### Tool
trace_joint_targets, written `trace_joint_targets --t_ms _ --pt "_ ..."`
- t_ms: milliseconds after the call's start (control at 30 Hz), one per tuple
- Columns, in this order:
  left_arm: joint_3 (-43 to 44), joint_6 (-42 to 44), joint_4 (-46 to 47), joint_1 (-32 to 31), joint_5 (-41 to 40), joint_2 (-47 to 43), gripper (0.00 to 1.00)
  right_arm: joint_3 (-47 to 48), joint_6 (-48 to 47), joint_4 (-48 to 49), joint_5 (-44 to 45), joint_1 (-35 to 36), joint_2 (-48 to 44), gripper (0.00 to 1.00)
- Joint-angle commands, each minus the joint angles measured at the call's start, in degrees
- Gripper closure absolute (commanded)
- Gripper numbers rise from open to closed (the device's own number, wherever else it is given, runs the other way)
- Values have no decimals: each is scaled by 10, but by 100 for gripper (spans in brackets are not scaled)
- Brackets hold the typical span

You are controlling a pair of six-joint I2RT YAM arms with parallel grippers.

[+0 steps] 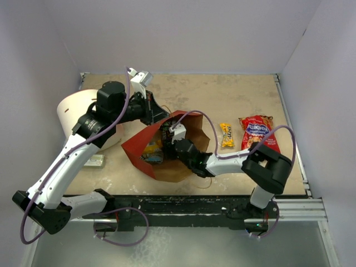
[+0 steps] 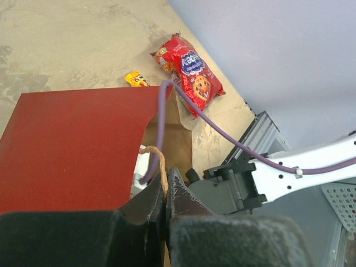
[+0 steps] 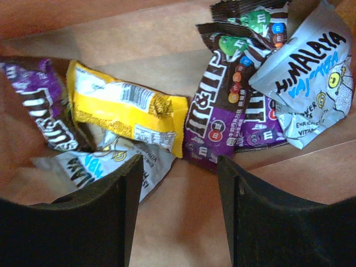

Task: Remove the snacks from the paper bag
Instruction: Take out the snack from the paper bag.

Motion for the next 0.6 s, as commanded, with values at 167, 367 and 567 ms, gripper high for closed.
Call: trace_joint_targets --t_ms 167,367,567 --pt "31 32 15 -3 50 8 100 76 41 39 108 2 55 42" --pt "27 38 16 -3 59 4 100 117 55 14 155 1 92 42" --pt "26 45 12 -3 61 0 100 161 70 -17 171 1 134 45"
